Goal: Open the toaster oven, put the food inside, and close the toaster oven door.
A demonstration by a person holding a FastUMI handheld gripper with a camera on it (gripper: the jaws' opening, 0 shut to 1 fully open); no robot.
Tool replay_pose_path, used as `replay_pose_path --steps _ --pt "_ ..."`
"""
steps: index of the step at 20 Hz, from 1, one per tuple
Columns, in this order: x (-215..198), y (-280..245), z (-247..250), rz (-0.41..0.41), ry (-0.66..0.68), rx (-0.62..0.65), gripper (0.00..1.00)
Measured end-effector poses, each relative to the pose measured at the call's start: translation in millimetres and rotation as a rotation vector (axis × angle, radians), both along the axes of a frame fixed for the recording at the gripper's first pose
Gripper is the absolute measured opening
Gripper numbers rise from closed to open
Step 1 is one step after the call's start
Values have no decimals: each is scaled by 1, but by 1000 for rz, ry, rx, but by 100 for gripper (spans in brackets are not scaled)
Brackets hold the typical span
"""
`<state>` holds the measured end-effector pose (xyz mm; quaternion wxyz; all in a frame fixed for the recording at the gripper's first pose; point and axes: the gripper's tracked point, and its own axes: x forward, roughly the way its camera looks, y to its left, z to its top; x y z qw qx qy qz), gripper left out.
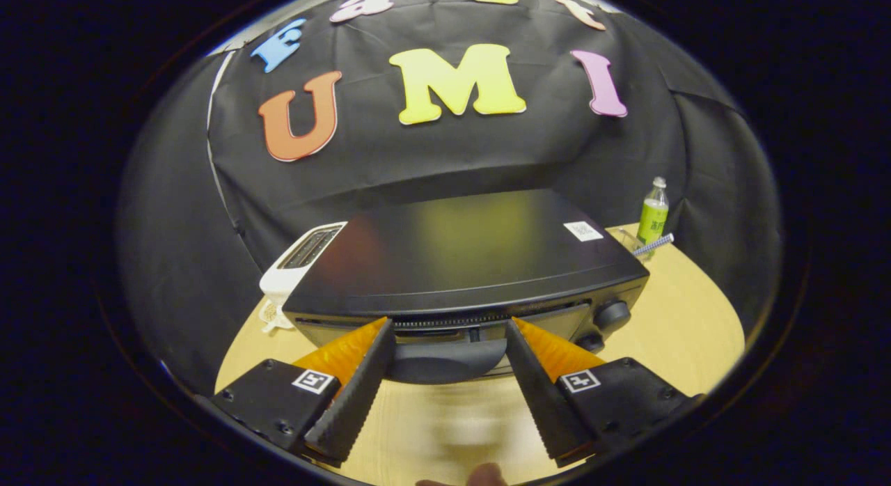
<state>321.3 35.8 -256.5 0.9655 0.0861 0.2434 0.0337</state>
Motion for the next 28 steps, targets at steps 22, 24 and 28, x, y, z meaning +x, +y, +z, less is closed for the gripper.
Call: replay_pose_path --steps 22,24,28 --pt "-120 -1 -103 84 131 -175 100" --pt "-124 -5 -104 84 144 -174 100" --pt "-139 -4 -91 131 148 -177 100"
